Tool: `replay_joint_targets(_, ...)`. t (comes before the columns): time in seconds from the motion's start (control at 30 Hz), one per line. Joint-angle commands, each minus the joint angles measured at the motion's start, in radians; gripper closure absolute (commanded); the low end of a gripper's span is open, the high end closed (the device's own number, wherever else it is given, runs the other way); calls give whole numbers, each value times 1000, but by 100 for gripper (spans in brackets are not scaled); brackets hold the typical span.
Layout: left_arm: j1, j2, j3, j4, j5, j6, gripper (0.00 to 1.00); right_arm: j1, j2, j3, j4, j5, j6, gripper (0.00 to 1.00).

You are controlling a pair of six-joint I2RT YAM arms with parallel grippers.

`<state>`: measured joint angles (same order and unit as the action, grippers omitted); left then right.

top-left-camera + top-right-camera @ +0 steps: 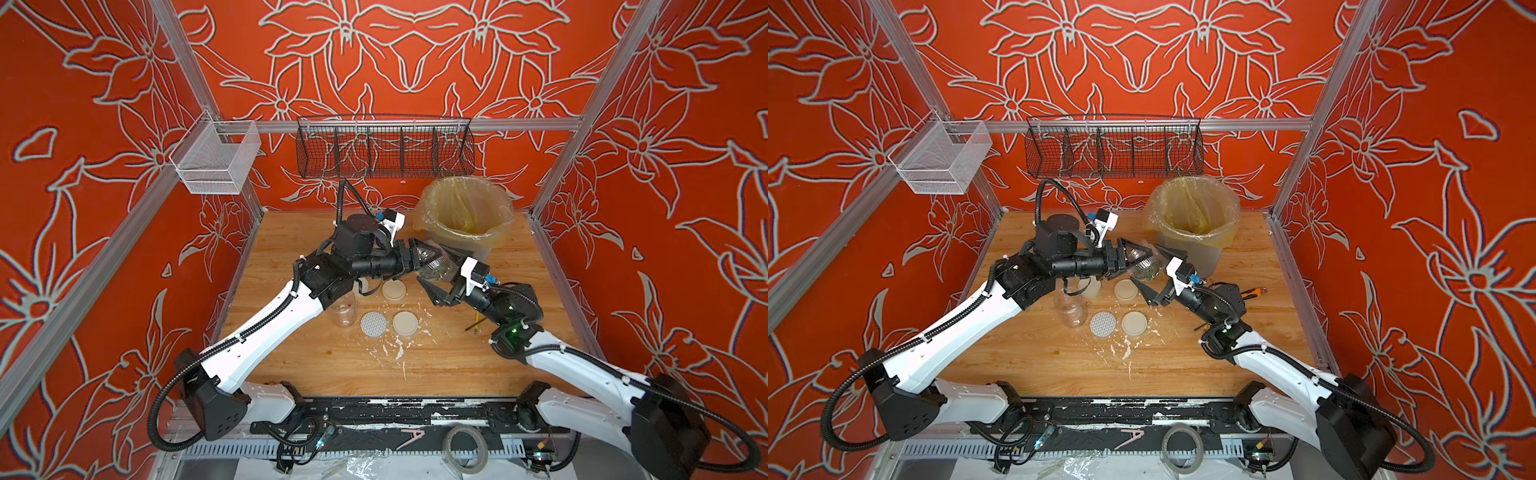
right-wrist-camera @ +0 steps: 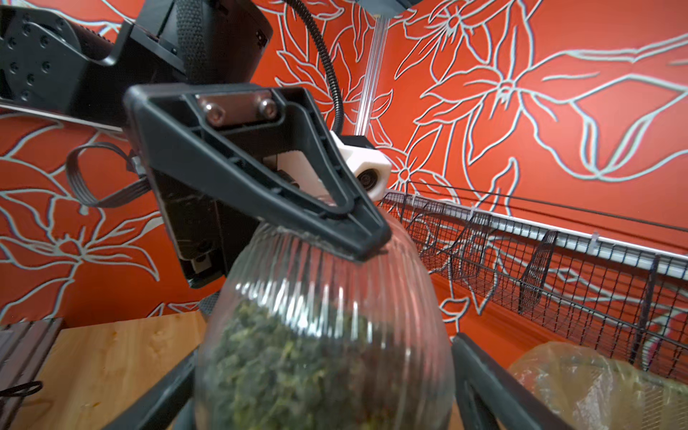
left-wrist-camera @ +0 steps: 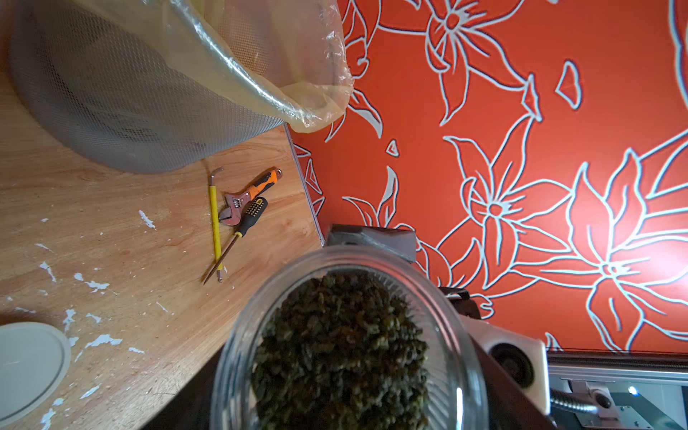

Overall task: Empty moldy tea leaves from jars
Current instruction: Adjust the jar.

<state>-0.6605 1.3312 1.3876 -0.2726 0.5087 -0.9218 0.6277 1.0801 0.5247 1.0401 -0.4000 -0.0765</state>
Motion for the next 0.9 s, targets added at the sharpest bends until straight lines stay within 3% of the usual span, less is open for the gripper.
replay_joint_targets(0.0,7,-16,28,75,31,-35,79,7,29,11,181,27,-50,8)
replay_joint_targets(0.17,9,-19,24,70,25,-41,79,7,54,25,199,16,-41,12)
replay_joint_targets(0.4,9,-16,21,84,31,-50,79,8,65,59,150,10,-41,8)
replay_joint_targets(0.6,9,-16,21,85,33,-55,79,8,98,80,166,24,-17,15)
replay_joint_targets(0.77,9,-19,22,87,39,-59,79,8,125,92,197,25,1,8)
replay_joint_targets(0.87,9,-19,25,83,37,-57,79,9,139,101,211,30,12,19)
